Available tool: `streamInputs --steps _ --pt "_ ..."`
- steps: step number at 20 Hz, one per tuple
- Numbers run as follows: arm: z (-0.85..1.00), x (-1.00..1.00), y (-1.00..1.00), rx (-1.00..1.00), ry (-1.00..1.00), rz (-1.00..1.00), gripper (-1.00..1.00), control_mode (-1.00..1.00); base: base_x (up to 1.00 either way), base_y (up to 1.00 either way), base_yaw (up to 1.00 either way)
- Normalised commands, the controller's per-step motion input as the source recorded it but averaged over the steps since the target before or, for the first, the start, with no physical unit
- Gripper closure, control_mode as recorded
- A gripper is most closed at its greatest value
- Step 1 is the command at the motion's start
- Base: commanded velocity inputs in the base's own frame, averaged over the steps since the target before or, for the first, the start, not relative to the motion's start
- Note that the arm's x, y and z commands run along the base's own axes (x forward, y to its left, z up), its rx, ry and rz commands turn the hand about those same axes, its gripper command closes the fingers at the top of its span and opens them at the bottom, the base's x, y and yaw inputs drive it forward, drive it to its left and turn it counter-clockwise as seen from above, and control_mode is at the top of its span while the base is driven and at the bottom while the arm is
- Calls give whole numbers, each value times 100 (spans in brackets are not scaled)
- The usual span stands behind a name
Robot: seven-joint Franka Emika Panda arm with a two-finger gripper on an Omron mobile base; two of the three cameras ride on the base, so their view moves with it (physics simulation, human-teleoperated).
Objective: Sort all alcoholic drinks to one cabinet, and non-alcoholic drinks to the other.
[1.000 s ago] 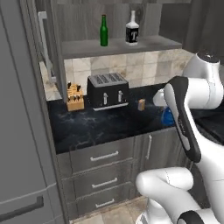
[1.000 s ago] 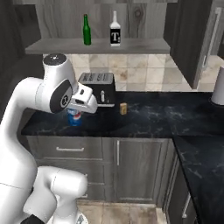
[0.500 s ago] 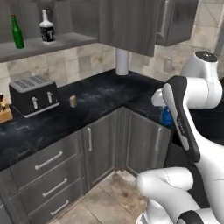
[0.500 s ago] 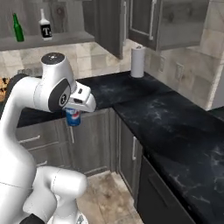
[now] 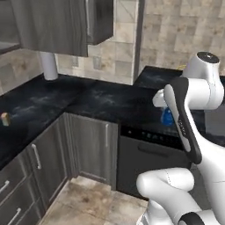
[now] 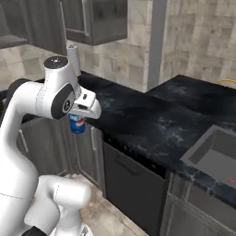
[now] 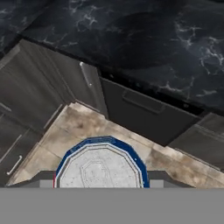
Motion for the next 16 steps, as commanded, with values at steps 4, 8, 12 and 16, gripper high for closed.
streamInputs --steps 4,8,12,16 --pt "0 0 0 0 0 0 100 100 -39 0 -65" --pt "0 0 0 0 0 0 100 100 -42 0 -65" --pt "0 0 0 0 0 0 100 100 -31 -2 -69" --pt "0 0 0 0 0 0 100 100 -14 -13 -75"
